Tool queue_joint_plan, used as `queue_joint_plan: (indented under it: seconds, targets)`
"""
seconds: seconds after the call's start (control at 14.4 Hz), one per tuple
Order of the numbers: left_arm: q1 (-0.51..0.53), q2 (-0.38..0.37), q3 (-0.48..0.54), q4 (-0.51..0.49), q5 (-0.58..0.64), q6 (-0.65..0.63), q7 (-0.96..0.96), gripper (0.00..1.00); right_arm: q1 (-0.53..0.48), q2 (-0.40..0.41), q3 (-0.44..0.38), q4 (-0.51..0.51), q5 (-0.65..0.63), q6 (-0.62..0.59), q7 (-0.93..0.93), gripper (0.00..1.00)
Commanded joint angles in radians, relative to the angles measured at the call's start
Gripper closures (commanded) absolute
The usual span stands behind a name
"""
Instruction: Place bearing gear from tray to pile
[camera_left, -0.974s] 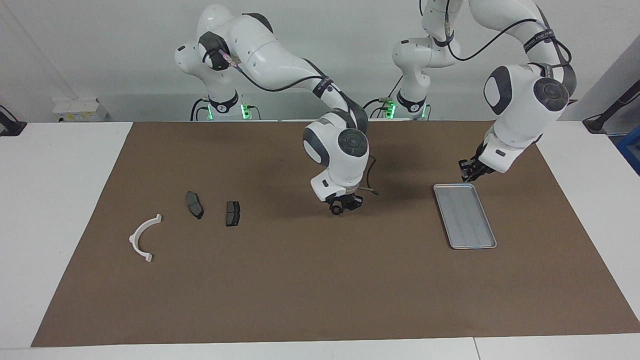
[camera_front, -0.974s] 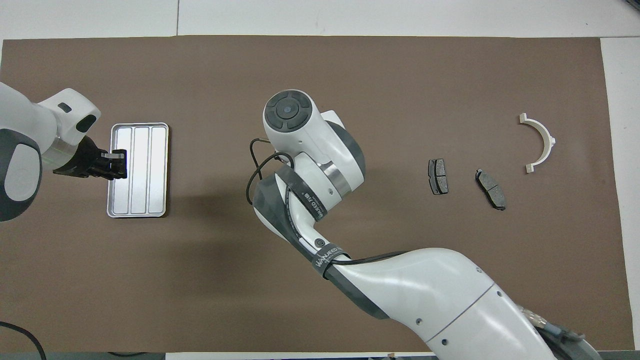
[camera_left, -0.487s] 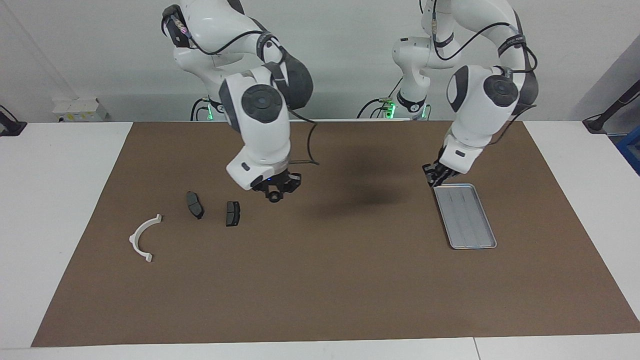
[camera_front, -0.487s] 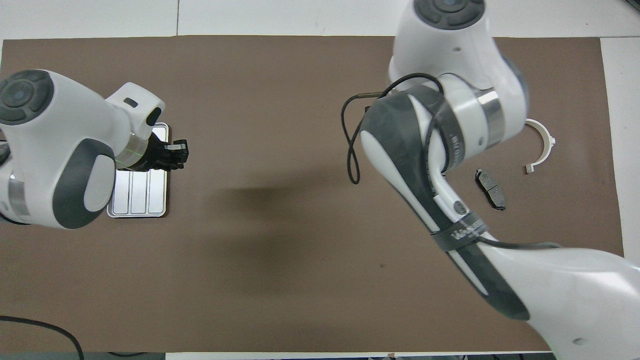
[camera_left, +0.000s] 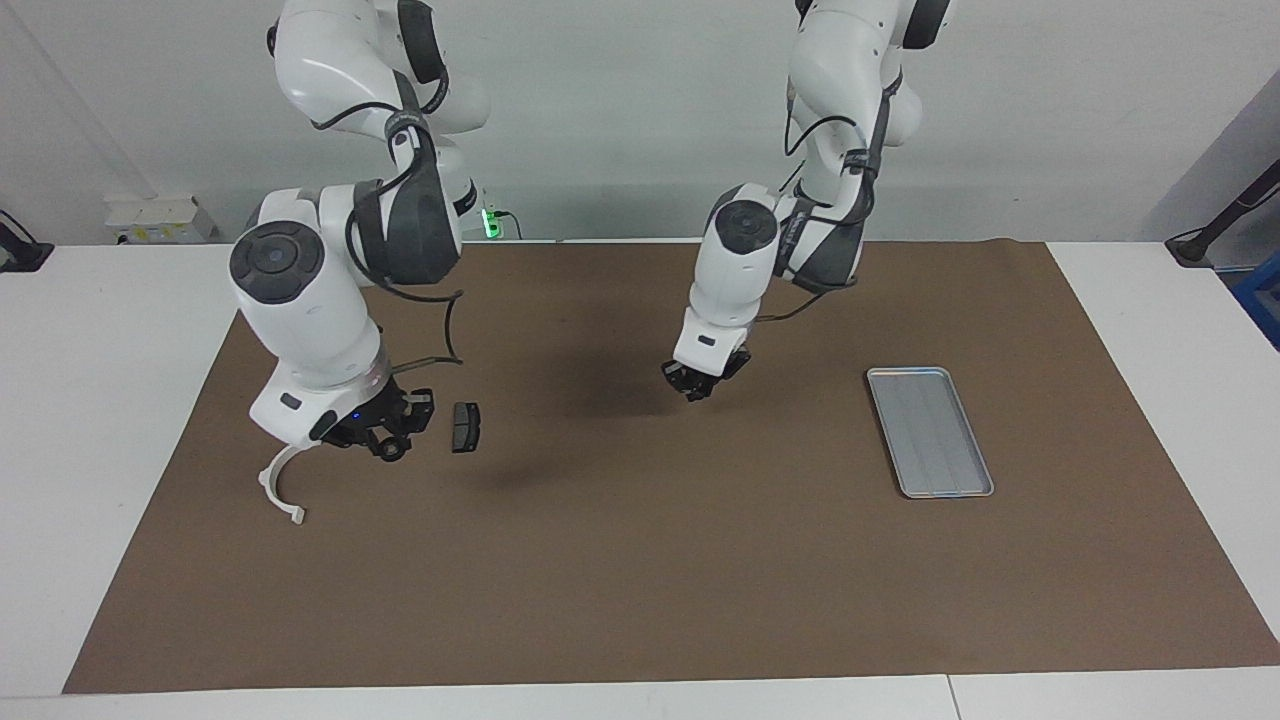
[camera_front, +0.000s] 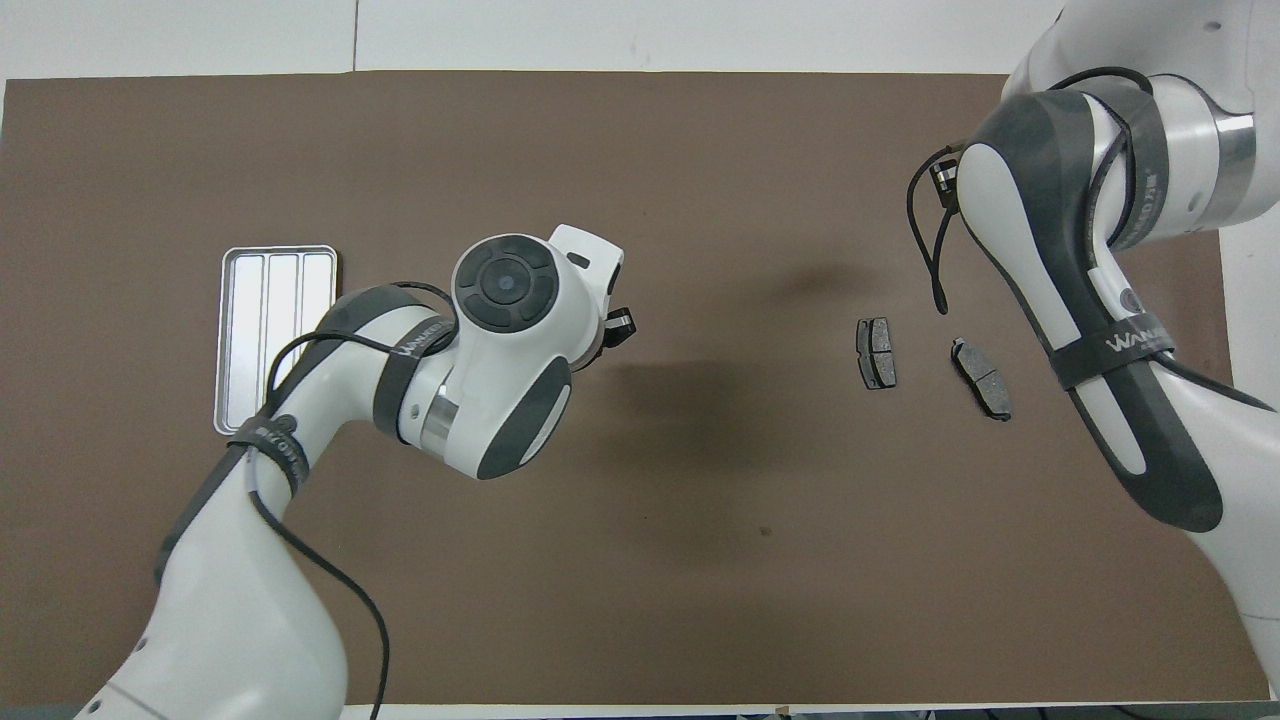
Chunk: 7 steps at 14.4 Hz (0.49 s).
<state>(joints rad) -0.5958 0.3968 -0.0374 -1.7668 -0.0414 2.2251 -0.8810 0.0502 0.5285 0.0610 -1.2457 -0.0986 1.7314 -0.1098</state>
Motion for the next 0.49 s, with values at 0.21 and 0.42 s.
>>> queue_joint_plan:
  seconds: [0.21,0.42]
  targets:
    - [-0.009,0.053,0.019,-0.034,0.028,0.108,-0.027,1.00,-0.088,0.054,0.017,-0.205,-0.039,0.325,-0.059,1.00]
    - [-0.021,0.051,0.019,-0.077,0.028,0.165,-0.026,0.99,-0.102,0.106,0.017,-0.202,-0.036,0.387,-0.057,1.00]
